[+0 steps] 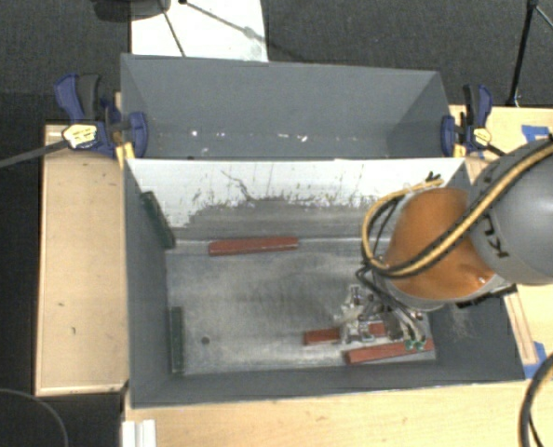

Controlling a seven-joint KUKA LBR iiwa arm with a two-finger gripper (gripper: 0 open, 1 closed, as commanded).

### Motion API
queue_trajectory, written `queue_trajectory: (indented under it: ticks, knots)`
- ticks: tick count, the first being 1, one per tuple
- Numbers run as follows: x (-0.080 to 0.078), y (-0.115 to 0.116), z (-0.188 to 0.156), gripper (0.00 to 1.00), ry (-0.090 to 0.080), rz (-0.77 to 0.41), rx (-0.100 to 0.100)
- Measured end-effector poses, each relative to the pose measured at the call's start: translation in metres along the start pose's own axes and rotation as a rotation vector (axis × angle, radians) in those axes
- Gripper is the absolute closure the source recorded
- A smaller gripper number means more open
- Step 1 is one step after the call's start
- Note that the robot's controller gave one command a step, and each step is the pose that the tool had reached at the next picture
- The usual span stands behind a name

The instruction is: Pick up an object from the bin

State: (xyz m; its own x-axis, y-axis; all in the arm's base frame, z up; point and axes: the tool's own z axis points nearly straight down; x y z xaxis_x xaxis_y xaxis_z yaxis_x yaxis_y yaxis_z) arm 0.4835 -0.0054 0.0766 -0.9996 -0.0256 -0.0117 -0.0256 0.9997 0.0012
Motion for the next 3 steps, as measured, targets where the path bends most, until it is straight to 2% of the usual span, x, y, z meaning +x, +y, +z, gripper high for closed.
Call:
queue_trajectory:
  ticks: [1, 2, 3]
  knots:
    - [-0.0031, -0.0002, 0.0004, 0.0, -0.014, 0.001, 0.0]
    - [-0.0001, -0.0001, 0.0, 1.0, 0.0, 0.001, 0.0]
    - [-0.0029, -0.0003, 0.0005, 0.0, -0.014, 0.002, 0.0]
